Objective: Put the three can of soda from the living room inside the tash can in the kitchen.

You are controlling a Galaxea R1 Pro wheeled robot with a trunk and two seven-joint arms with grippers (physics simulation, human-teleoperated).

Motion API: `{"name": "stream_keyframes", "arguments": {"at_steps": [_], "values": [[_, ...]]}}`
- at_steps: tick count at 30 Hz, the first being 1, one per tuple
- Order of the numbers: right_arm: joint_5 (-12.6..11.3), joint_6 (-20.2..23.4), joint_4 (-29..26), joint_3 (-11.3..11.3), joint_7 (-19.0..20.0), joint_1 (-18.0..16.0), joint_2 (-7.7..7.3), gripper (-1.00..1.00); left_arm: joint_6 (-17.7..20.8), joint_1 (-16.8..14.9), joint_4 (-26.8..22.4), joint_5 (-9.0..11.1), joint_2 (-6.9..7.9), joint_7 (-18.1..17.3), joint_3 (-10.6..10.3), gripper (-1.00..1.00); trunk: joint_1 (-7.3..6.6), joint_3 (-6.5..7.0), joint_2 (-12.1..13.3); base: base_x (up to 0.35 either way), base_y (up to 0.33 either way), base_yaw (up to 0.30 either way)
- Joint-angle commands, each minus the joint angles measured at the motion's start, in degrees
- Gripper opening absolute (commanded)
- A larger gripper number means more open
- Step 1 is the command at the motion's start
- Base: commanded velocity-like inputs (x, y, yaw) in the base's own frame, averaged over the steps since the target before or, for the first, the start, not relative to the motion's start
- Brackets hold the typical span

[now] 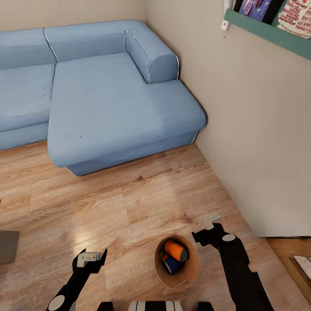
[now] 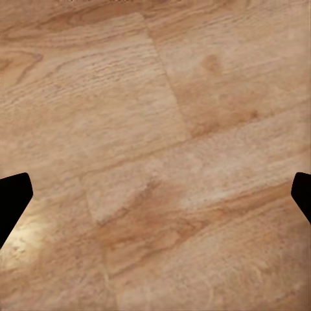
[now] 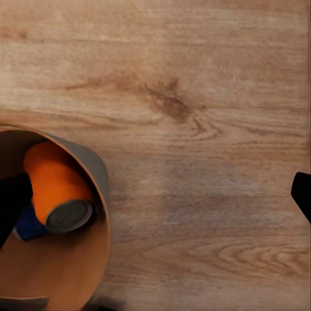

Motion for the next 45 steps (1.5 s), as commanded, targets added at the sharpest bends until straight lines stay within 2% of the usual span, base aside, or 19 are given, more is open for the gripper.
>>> {"name": "stream_keyframes", "arguments": {"at_steps": [1, 9, 24, 27, 29, 34, 35, 38, 40, 45], "values": [[-0.1, -0.1, -0.3, 0.1, 0.0, 0.2, 0.0, 1.0, 0.0, 0.0, 0.0, 0.0, 0.0, 0.0, 0.0, 1.0, -0.23, 0.19, 0.4, 0.0, 0.0, 0.0], [-0.4, -4.2, -3.5, 0.4, 0.0, 2.6, 0.06, 1.0, 0.0, 0.0, 0.0, 0.0, 0.0, -0.1, 0.0, 1.0, -1.98, 1.62, 3.6, 0.0, 0.0, 0.0], [-0.4, -5.4, -5.2, -0.2, 0.0, 3.3, -0.28, 1.0, 0.1, 0.0, 0.0, 0.0, 0.03, -0.3, -0.2, 1.0, -5.28, 4.31, 9.6, 0.0, 0.0, 0.0], [-0.7, -5.6, -6.1, -1.9, 0.4, 5.3, -0.74, 1.0, 0.1, 0.0, -0.1, 0.1, 0.07, -0.4, -0.6, 1.0, -5.94, 4.85, 10.8, 0.0, 0.0, 0.0], [-1.9, -6.9, -6.1, -3.9, 0.7, 6.6, -0.97, 1.0, 0.2, 0.0, -0.1, 0.0, 0.08, -0.4, -1.0, 1.0, -6.37, 5.21, 11.6, 0.0, 0.0, 0.0], [-5.6, -13.3, -6.0, -7.9, 1.1, 9.7, -1.31, 1.0, 0.4, 0.0, -0.1, 0.0, 0.14, -0.4, -2.7, 1.0, -7.47, 6.11, 13.7, 0.0, 0.0, 0.0], [-6.8, -16.6, -5.1, -9.3, 1.2, 12.2, -1.51, 1.0, 0.5, 0.0, -0.1, -0.1, 0.15, -0.4, -3.5, 1.0, -7.69, 6.29, 14.1, 0.0, 0.0, 0.0], [-7.3, -18.2, -4.0, -10.3, 1.3, 14.2, -1.86, 1.0, 0.6, 0.1, -0.1, -0.1, 0.11, -0.4, -3.8, 1.0, -8.35, 6.83, 15.3, 0.0, 0.0, 0.0], [-7.6, -20.6, -2.3, -11.4, 1.3, 15.7, -2.65, 1.0, 0.5, 0.1, 0.1, -0.2, 0.2, -0.4, -3.9, 1.0, -8.79, 7.19, 16.1, 0.0, 0.0, 0.0], [-7.9, -25.5, 1.5, -14.5, 1.4, 16.8, -3.81, 1.0, 0.2, 0.5, 1.9, -0.2, 0.48, -0.4, -4.0, 1.0, -9.89, 8.08, 18.1, 0.0, 0.0, 0.0]]}}
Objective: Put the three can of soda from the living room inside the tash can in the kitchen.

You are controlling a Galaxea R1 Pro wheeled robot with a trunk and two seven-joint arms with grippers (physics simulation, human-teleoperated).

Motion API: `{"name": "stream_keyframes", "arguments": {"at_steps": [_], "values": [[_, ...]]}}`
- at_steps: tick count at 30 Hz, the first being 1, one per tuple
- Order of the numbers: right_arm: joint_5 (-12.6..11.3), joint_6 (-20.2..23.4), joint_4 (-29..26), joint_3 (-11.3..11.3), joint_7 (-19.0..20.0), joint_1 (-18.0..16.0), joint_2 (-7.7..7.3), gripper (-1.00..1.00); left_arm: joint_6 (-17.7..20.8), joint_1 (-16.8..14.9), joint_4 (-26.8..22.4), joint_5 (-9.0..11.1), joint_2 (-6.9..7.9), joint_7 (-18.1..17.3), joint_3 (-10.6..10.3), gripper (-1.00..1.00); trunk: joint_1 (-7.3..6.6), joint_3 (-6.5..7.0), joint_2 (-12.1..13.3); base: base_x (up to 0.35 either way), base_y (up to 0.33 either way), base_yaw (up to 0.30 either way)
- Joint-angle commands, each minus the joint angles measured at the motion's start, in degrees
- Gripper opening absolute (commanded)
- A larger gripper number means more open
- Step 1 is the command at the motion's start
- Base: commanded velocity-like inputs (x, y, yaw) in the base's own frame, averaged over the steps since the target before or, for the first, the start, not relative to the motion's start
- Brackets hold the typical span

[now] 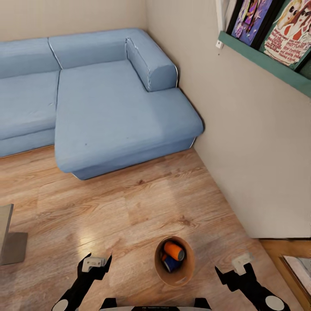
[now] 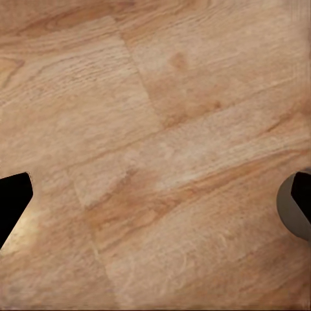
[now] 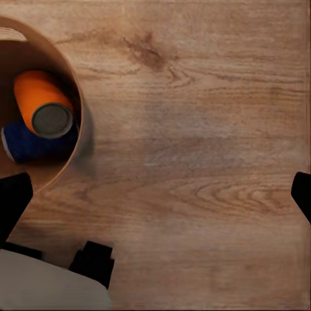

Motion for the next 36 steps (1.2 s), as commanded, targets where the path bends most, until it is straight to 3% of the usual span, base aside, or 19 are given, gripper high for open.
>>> {"name": "stream_keyframes", "arguments": {"at_steps": [1, 5, 7, 10, 15, 20, 23, 26, 28, 36], "values": [[0.0, -0.8, 0.8, -1.0, 0.0, 0.1, -0.14, 1.0, 0.0, 0.0, 0.5, 0.0, 0.04, 0.0, 0.0, 1.0, -0.23, 0.19, 0.4, 0.0, 0.0, 0.0], [0.2, -3.4, 4.2, -4.8, 0.3, 0.4, -0.82, 1.0, -0.1, 0.1, 2.7, 0.0, 0.18, 0.0, 0.0, 1.0, -1.1, 0.91, 2.0, 0.0, 0.0, 0.0], [0.1, -5.4, 7.7, -6.7, 0.9, 1.0, -2.7, 1.0, -0.2, 0.2, 4.8, 0.1, 0.26, 0.0, 0.0, 1.0, -1.54, 1.26, 2.8, 0.0, 0.0, 0.0], [-0.2, -6.9, 11.0, -7.5, 1.1, 1.8, -5.24, 1.0, -1.2, 0.2, 6.8, 0.1, 0.29, 0.1, 0.0, 1.0, -2.2, 1.8, 4.0, 0.0, 0.0, 0.0], [-0.6, -8.2, 14.4, -7.9, 1.3, 2.3, -7.67, 1.0, -5.6, 0.3, 11.3, 0.2, 0.34, 0.4, 0.1, 1.0, -3.3, 2.7, 6.0, 0.0, 0.0, 0.0], [-0.6, -8.6, 16.6, -8.1, 1.3, 2.6, -8.46, 1.0, -9.6, 0.3, 16.4, 0.3, 0.44, 0.6, 0.3, 1.0, -4.4, 3.6, 8.0, 0.0, 0.0, 0.0], [-0.6, -9.5, 20.7, -8.1, 1.3, 3.0, -8.94, 1.0, -13.2, 0.3, 20.7, 0.3, 0.47, 0.6, 0.5, 1.0, -5.06, 4.14, 9.2, 0.0, 0.0, 0.0], [-0.6, -13.0, 24.0, -8.1, 0.9, 3.0, -9.24, 1.0, -14.9, 0.3, 22.8, 0.3, 0.48, 0.6, 0.6, 1.0, -5.72, 4.68, 10.4, 0.0, 0.0, 0.0], [-0.6, -18.9, 29.1, -8.4, -0.4, 3.1, -9.44, 1.0, -16.8, 0.3, 25.0, 0.3, 0.5, 0.6, 0.6, 1.0, -6.16, 5.03, 11.2, 0.0, 0.0, 0.0], [-0.3, -23.6, 37.7, -9.4, -4.5, 3.1, -9.73, 1.0, -21.9, 0.4, 32.1, 0.3, 0.57, 0.6, 0.6, 1.0, -7.91, 6.47, 14.5, 0.0, 0.0, 0.0]]}}
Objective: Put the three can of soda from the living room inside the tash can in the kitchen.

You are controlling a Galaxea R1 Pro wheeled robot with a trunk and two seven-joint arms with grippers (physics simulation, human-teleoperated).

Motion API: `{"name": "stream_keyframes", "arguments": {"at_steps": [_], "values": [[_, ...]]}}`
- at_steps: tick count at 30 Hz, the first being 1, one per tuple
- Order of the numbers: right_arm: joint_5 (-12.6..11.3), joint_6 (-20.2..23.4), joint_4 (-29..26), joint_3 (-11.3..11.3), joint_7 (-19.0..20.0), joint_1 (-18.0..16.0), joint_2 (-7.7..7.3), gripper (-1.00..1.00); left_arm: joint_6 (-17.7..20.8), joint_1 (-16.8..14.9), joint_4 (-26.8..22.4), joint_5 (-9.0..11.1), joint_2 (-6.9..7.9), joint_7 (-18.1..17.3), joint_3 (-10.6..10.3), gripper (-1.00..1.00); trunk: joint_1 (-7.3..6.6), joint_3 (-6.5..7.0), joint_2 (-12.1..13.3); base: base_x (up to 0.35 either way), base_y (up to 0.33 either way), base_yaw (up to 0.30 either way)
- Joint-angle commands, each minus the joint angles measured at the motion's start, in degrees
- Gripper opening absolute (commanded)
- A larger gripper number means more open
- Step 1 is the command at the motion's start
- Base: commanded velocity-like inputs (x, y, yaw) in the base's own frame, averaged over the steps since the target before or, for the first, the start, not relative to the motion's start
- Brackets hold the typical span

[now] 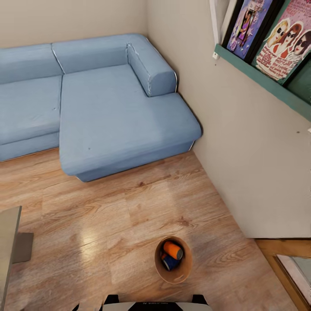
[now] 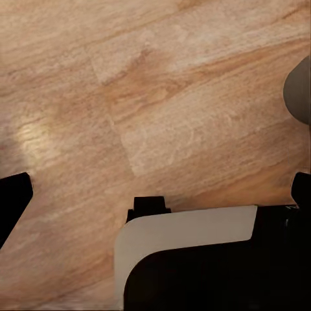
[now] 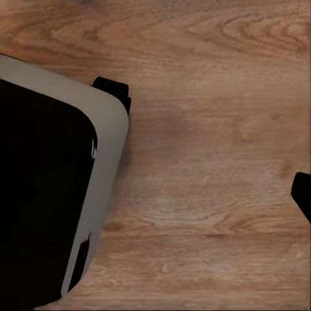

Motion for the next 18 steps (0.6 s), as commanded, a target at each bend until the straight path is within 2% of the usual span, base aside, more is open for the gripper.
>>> {"name": "stream_keyframes", "arguments": {"at_steps": [1, 7, 11, 13, 18], "values": [[0.0, -0.2, 0.5, 0.0, -0.1, 0.0, -0.02, 1.0, -0.4, 0.0, 0.7, 0.0, 0.0, 0.0, 0.0, 1.0, -0.23, 0.19, 0.4, 0.0, 0.0, 0.0], [-0.3, -0.7, 3.4, -0.7, -0.6, 0.0, -0.09, 1.0, -3.2, 0.0, 4.7, 0.0, 0.19, 0.0, 0.0, 1.0, -1.54, 1.27, 2.8, 0.0, 0.0, 0.0], [-0.4, -1.1, 4.2, -2.8, -0.7, 0.0, 0.18, 1.0, -5.6, 0.0, 6.8, 0.0, 0.52, 0.1, 0.0, 1.0, -2.42, 2.04, 4.4, 0.0, 0.0, 0.0], [-0.4, -4.3, 5.1, -3.5, -0.7, 0.0, 0.29, 1.0, -6.4, 0.4, 7.4, 0.0, 0.65, 0.1, -0.1, 1.0, -2.86, 2.53, 5.2, 0.0, 0.0, 0.0], [-0.4, -7.2, 8.7, -3.8, -0.7, 0.0, 0.08, 1.0, -6.8, 1.3, 7.6, 0.2, 0.64, 0.1, 0.0, 1.0, -3.96, 3.83, 7.2, 0.0, 0.0, 0.0]]}}
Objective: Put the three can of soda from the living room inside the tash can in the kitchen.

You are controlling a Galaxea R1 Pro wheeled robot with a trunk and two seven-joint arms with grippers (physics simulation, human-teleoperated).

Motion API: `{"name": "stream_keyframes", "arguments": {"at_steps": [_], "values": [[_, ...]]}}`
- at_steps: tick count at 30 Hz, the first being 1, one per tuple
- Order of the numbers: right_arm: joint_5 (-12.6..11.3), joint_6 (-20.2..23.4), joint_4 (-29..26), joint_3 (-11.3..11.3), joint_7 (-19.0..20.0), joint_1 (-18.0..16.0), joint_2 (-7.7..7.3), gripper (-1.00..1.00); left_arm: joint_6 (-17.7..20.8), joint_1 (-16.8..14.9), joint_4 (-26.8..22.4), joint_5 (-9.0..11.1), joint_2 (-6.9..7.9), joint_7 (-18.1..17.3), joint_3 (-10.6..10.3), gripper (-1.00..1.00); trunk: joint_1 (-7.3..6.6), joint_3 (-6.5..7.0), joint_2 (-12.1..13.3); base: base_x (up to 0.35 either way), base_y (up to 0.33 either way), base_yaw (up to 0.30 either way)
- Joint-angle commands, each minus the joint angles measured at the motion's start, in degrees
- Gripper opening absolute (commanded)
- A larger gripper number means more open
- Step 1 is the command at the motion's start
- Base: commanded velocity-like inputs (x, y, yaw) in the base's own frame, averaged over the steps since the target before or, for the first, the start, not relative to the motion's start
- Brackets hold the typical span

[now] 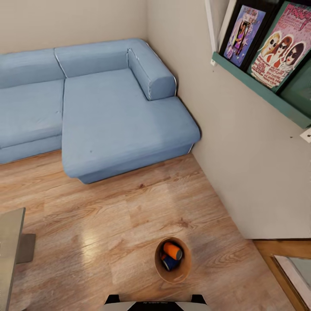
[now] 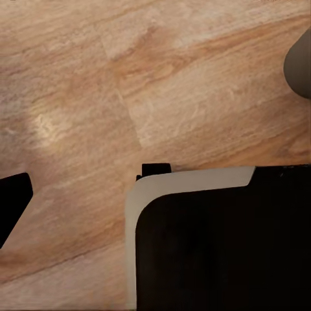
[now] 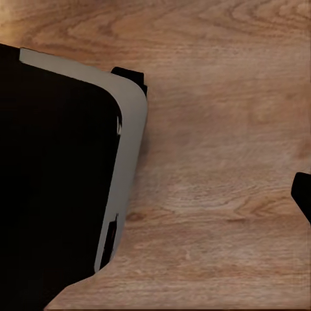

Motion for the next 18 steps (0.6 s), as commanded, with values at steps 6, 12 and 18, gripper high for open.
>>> {"name": "stream_keyframes", "arguments": {"at_steps": [6, 12, 18], "values": [[0.0, -0.5, 1.4, 0.0, 0.0, 0.0, -0.06, 1.0, -0.4, 0.2, 0.0, -0.1, 0.04, 0.0, 0.0, 1.0, -1.32, 1.61, 2.4, 0.0, 0.0, 0.0], [0.4, -1.0, 4.3, 0.1, 0.0, 0.0, -0.13, 1.0, -0.8, 0.4, 0.1, -0.2, 0.03, -0.1, -0.1, 1.0, -2.64, 3.22, 4.8, 0.0, 0.0, 0.0], [0.8, -1.6, 7.9, 0.1, -1.1, 0.0, -0.22, 1.0, -0.9, 0.5, 0.1, -0.3, 0.06, -0.1, -0.1, 1.0, -3.96, 4.83, 7.2, 0.0, 0.0, 0.0]]}}
